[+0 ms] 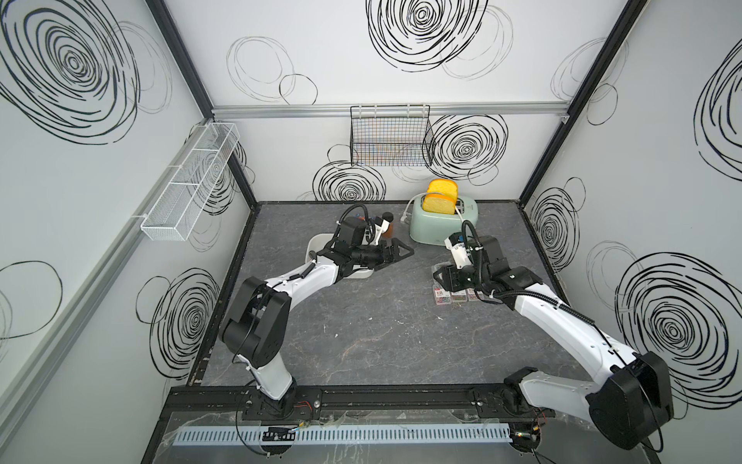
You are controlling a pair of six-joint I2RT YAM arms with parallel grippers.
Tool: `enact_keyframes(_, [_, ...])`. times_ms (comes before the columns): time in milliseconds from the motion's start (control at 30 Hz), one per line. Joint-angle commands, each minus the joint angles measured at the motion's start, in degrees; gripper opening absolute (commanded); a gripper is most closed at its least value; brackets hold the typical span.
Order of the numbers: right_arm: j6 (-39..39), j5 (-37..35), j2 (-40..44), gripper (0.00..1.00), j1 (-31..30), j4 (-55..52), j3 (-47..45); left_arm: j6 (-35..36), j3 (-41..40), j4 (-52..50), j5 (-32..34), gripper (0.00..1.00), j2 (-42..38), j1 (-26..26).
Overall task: Take the paper clips out of the storage box
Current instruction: Place the boxed paper clips at the center of the board.
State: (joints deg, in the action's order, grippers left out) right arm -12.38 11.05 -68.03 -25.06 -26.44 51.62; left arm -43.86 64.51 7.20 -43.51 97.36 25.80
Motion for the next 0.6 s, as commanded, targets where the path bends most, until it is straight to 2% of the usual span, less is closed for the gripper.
enact_keyframes(0, [-0.66, 1.01, 0.79, 0.31, 2.17, -3.06, -1.85, 2.1, 1.45, -0.46, 0.25, 0.98, -2.5, -1.4])
enact_keyframes(300, [-2.86, 3.78, -3.61, 0.31, 4.54, -5.41, -4.27, 2.8, 0.82, -1.4, 0.75, 0.98, -3.23, -2.51])
enact_keyframes(567, [-4.51, 2.61, -6.69, 0.32, 4.45, -9.02, -4.95, 2.9, -0.7, -0.98, 0.11, 0.98, -2.9, -2.58])
